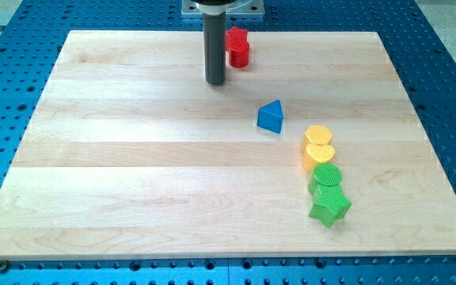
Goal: Push the triangle below the blue cube
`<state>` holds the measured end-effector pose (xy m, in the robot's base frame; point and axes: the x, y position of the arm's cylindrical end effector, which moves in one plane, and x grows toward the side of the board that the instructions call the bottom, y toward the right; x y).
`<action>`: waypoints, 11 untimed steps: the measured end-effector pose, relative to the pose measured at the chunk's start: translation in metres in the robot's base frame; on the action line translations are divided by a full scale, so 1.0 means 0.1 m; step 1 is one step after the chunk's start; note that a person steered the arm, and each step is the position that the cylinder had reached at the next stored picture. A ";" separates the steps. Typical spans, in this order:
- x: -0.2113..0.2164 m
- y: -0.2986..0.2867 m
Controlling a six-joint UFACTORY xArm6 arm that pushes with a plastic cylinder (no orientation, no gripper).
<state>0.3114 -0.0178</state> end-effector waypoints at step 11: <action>0.82 -0.26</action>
